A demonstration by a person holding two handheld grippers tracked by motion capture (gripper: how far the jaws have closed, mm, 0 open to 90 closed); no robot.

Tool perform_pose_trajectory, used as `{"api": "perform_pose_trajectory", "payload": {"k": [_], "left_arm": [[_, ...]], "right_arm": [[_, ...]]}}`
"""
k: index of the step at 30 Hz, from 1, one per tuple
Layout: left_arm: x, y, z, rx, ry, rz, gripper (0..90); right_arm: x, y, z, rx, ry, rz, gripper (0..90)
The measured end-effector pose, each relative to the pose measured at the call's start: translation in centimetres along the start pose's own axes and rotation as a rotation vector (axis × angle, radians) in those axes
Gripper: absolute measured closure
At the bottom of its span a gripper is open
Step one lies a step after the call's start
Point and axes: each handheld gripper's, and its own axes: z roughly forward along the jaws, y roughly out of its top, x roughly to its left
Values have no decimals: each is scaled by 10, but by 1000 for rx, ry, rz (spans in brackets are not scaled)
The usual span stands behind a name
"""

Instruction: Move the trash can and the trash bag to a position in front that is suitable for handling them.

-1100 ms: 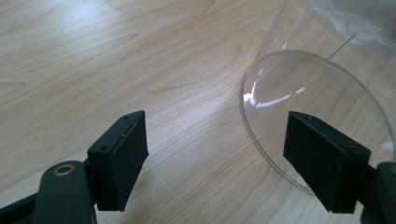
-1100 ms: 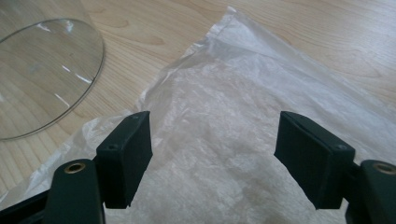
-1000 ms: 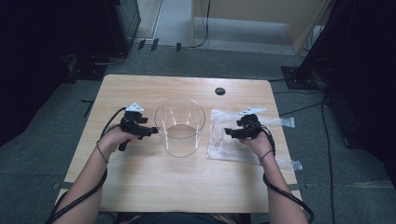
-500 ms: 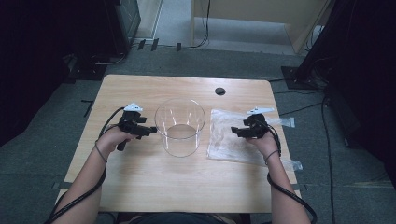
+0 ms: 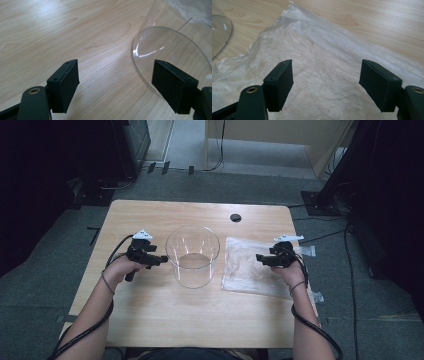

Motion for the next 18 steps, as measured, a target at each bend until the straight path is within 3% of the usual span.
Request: {"api": "perform_pose_trajectory", "payload": {"k": [9, 14, 18], "left_arm": [[0, -1, 1, 4, 0, 0, 211], [-1, -1, 1, 3, 0, 0, 211], [0, -1, 1, 6, 2, 3, 211]], "right_arm": [[-21, -9, -9, -7, -55, 48, 272], [-31, -14, -15, -23, -62, 84, 272], [-35, -16, -17, -23, -82, 88, 272]]}}
